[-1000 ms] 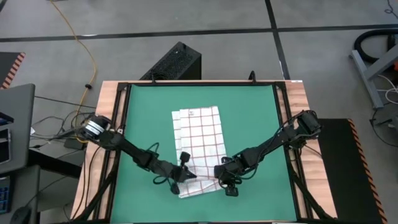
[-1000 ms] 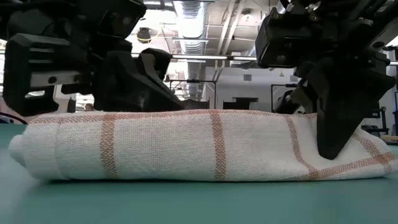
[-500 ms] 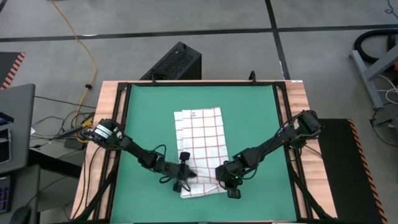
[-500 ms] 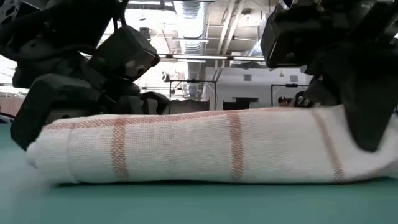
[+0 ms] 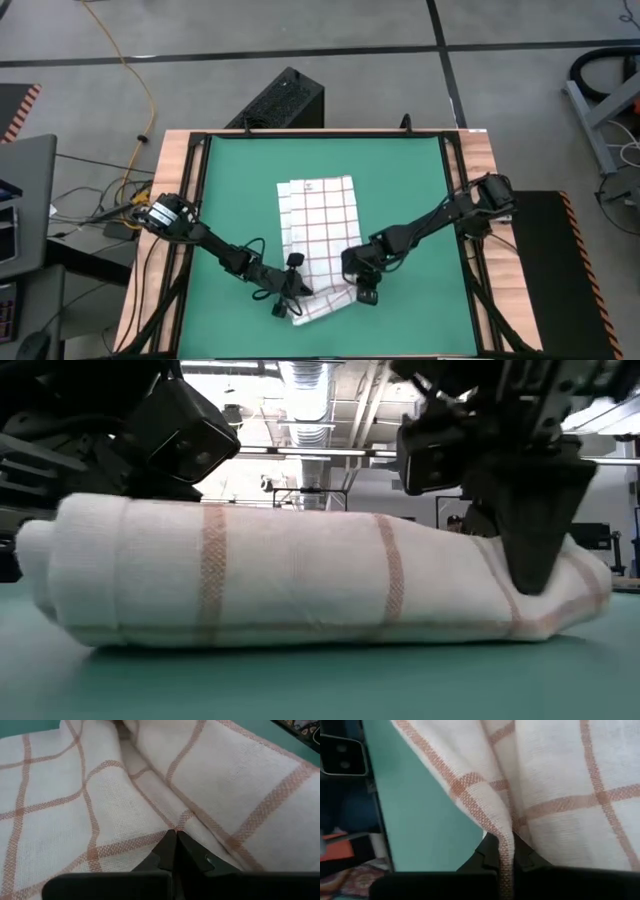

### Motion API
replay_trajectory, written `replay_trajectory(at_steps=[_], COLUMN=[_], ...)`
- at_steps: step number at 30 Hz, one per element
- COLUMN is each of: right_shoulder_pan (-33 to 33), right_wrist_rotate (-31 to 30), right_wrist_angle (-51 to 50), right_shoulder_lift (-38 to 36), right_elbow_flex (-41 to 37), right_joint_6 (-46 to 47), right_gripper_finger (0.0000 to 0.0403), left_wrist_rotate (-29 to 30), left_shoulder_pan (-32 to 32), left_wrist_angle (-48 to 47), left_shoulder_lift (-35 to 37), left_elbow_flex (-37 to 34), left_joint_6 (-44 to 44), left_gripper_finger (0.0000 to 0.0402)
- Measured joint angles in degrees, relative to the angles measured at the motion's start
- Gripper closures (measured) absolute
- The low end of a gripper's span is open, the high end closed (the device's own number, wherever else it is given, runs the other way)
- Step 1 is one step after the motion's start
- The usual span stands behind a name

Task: Roll towel
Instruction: Roll the white towel

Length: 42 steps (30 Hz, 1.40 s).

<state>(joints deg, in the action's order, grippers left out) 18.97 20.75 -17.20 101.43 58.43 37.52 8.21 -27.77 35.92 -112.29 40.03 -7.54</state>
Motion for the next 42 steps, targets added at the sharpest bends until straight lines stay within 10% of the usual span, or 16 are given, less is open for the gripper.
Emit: replay_trajectory(at_steps=[27, 42], right_shoulder_pan=[-5.99, -5.65], right_wrist_rotate=[12.49, 13.10], right_wrist_angle=[2.93, 6.19], right_shoulder_lift=[2.28, 7.28], right_elbow_flex=[0.02, 0.14], right_joint_6=[3.02, 5.59], right_gripper_finger=[0.0385, 0.0385], left_wrist_rotate=[1.36, 13.48], left_shoulder_pan=[-1.80, -1.51], left_wrist_angle=[0.08, -19.50], left_shoulder_lift=[0.58, 21.67], left_elbow_flex=[-0.15, -0.39], left_joint_6=[-0.67, 7.07], left_gripper_finger=[0.0401, 0.0402])
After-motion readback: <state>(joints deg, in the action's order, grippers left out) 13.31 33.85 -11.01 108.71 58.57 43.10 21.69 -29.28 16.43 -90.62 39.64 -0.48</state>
